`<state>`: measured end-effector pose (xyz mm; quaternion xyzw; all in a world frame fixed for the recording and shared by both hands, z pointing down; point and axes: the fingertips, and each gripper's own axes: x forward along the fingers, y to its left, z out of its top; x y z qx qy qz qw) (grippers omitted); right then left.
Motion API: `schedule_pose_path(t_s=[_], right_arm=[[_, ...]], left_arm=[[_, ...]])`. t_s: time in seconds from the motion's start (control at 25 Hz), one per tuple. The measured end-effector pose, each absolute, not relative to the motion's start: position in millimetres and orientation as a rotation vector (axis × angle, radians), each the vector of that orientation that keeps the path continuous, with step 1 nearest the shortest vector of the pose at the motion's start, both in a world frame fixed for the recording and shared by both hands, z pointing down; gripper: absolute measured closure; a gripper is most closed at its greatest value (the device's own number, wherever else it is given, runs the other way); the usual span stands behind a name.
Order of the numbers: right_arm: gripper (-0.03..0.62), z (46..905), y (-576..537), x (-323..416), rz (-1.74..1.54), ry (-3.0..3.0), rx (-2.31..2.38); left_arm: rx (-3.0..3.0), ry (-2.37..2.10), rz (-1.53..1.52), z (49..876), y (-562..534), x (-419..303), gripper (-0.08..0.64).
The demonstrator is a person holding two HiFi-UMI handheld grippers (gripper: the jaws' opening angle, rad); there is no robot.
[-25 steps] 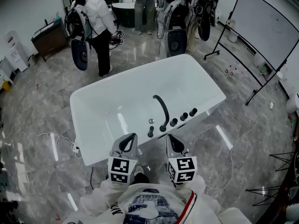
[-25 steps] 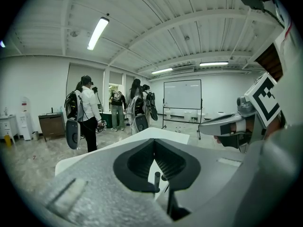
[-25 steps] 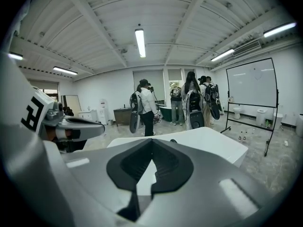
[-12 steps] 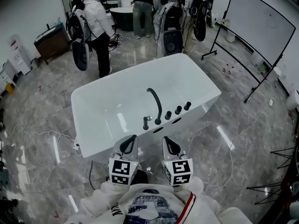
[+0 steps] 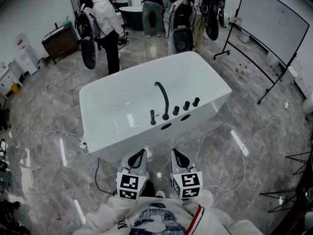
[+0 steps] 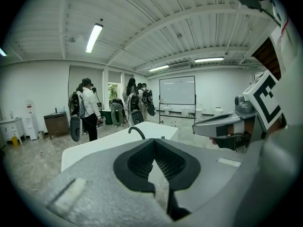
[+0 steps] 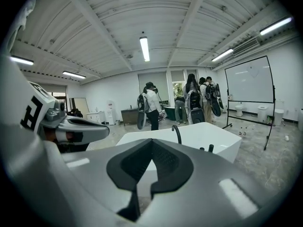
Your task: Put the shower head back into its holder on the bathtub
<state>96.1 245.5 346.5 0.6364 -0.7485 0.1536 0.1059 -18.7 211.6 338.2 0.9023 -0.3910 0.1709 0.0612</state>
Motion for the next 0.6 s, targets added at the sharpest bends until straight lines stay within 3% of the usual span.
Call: schedule_pose_path(t_s=[0.6], right_arm=[[0.588, 329.3, 275.5, 75.5, 0.377, -2.182, 1.887]], left_arm=[[2.742, -1.154, 0.489, 332.1, 236.7, -34.5, 0.554]])
